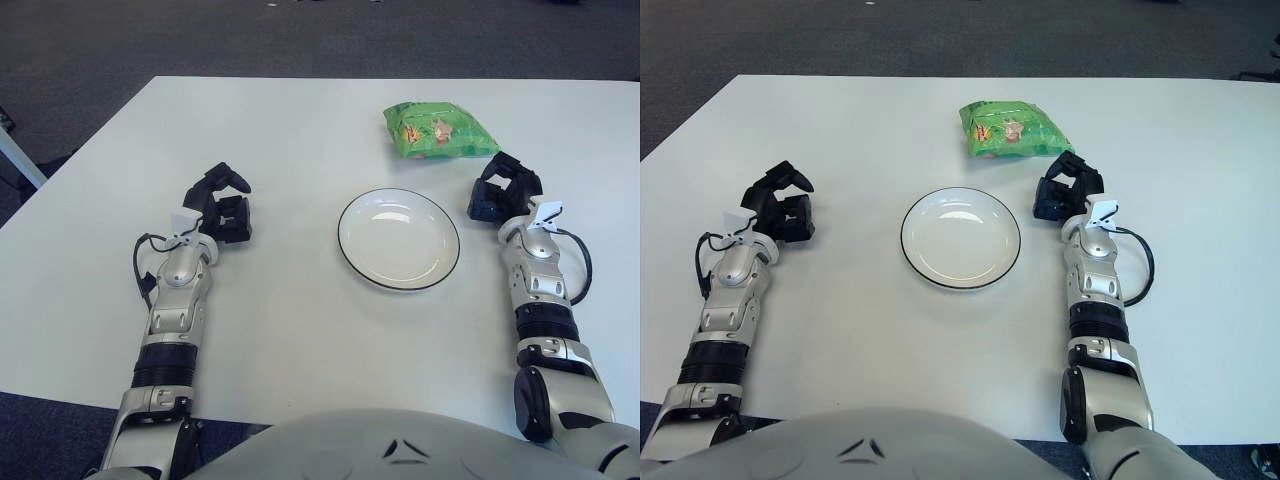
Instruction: Put the snack into the plate.
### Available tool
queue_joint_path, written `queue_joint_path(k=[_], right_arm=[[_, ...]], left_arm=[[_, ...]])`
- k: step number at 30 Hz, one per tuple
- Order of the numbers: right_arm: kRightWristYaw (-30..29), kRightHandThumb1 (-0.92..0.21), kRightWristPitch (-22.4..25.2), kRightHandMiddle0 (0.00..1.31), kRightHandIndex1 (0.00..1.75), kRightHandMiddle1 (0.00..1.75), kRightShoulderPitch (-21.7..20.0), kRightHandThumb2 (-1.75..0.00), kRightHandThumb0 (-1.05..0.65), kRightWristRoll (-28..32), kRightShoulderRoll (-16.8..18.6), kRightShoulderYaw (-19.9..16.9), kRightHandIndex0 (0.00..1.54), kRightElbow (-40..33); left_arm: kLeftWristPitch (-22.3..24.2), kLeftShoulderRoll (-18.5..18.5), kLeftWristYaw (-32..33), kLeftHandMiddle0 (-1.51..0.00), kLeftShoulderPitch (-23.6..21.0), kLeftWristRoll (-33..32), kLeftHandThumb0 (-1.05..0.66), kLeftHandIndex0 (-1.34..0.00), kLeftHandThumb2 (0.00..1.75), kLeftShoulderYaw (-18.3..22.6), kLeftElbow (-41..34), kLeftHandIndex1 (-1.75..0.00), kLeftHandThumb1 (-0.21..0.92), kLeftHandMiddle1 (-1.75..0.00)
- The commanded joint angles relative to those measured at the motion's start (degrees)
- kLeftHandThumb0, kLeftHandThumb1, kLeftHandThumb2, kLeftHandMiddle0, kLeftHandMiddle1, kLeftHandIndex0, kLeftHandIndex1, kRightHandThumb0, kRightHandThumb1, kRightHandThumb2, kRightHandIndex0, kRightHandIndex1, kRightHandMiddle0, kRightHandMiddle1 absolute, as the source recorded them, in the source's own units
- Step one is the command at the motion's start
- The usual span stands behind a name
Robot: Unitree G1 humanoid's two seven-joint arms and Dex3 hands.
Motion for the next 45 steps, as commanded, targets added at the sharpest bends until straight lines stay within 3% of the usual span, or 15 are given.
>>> queue_joint_path(k=[1,27,38,45], right_arm=[[-0.52,-0.16,1.81,0.73,1.75,1.75,3.77,-1.5,-0.53,0.27,1.89,0.1,1.27,1.9],[-0.9,-0.23,1.91,0.68,1.75,1.75,2.65,-1.42,-0.51,0.29,1.16,-0.22,1.25,3.68],[-3.82,-0.23,3.46,0.68,1.75,1.75,3.42,-1.42,-0.51,-2.24,0.02,0.54,1.25,-9.65],[-1.5,-0.21,2.32,0.69,1.75,1.75,1.24,-1.44,-0.52,-8.5,-5.45,3.63,1.2,-12.41]], left_arm=[[0.1,-4.47,0.74,-1.29,7.39,0.55,-0.5,-0.66,1.39,-1.62,3.96,-1.75,0.26,-1.75],[0.36,-4.98,1.39,-1.29,6.58,0.18,-0.51,-0.67,1.4,-1.94,4.6,-1.75,0.25,-1.75],[0.46,-4.49,1.19,-1.29,6.82,0.17,-0.51,-0.67,1.4,-1.84,4.36,-1.75,0.25,-1.75],[0.88,-4.42,1.41,-1.29,6.6,0.18,-0.5,-0.66,1.39,-1.63,4.73,-1.75,0.25,-1.75]])
